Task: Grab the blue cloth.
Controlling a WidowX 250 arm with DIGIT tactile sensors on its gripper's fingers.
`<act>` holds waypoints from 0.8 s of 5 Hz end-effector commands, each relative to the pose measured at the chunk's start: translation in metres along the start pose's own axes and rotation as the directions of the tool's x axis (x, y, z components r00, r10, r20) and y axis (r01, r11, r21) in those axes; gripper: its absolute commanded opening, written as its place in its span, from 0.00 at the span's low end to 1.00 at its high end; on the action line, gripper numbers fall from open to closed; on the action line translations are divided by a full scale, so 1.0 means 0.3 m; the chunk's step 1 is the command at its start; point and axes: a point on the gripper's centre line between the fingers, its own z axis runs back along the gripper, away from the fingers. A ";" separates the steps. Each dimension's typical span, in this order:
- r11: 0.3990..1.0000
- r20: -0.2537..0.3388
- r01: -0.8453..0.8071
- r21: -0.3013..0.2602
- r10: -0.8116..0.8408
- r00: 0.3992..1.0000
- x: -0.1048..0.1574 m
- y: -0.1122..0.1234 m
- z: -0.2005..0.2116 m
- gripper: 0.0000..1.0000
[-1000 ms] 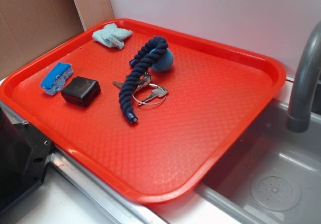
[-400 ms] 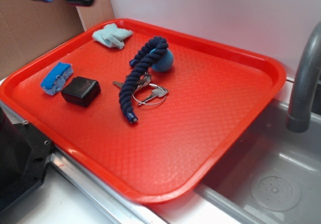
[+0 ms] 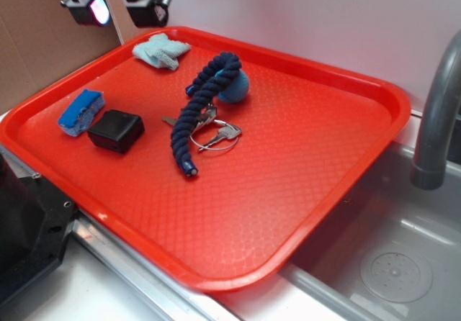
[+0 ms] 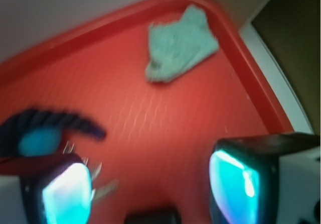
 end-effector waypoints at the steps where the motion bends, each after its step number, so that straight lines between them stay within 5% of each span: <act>1: 0.994 0.049 -0.084 0.064 0.081 0.996 0.138 0.072 -0.131 1.00; 4: 0.991 0.009 -0.109 0.077 0.108 0.994 0.157 0.103 -0.243 1.00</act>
